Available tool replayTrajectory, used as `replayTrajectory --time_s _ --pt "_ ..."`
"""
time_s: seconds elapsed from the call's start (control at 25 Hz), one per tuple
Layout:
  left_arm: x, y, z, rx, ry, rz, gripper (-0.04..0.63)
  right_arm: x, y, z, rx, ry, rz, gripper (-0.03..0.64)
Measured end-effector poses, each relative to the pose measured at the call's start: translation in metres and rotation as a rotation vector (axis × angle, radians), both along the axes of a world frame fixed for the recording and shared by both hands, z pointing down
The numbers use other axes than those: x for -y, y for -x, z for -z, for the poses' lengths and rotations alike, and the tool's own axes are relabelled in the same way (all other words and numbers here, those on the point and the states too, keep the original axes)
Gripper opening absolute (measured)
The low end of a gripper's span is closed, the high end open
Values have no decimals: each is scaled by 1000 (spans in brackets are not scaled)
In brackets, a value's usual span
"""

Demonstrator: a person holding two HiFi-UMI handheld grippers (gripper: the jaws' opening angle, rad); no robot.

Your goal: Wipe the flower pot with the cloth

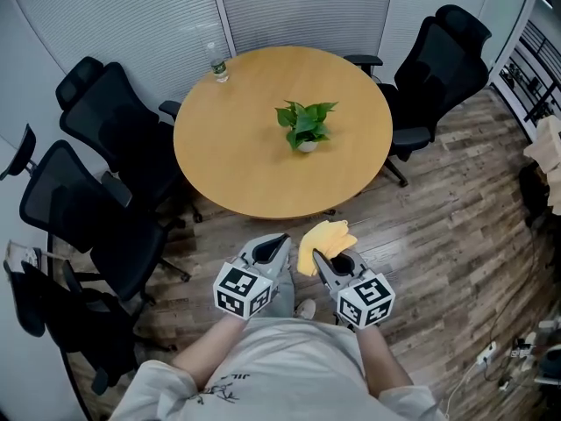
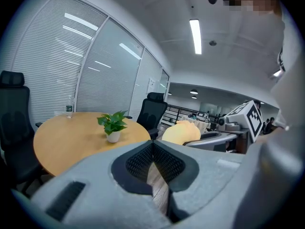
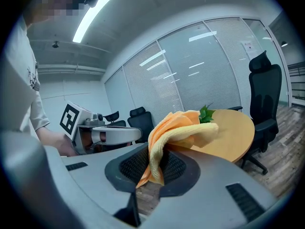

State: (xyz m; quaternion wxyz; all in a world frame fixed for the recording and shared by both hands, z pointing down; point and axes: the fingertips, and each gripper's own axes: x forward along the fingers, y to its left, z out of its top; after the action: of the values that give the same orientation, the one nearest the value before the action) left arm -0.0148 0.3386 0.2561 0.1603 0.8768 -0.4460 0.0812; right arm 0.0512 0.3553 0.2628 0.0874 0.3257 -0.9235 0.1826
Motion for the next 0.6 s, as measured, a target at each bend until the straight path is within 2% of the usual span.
replayTrajectory --time_s 0.28,0.6 --pt "59 -1 -10 -15 13 -55 11 52 -3 -5 -17 8 -55 55" --pt "170 15 -5 -29 -6 -101 11 156 6 3 -53 -7 -124 54"
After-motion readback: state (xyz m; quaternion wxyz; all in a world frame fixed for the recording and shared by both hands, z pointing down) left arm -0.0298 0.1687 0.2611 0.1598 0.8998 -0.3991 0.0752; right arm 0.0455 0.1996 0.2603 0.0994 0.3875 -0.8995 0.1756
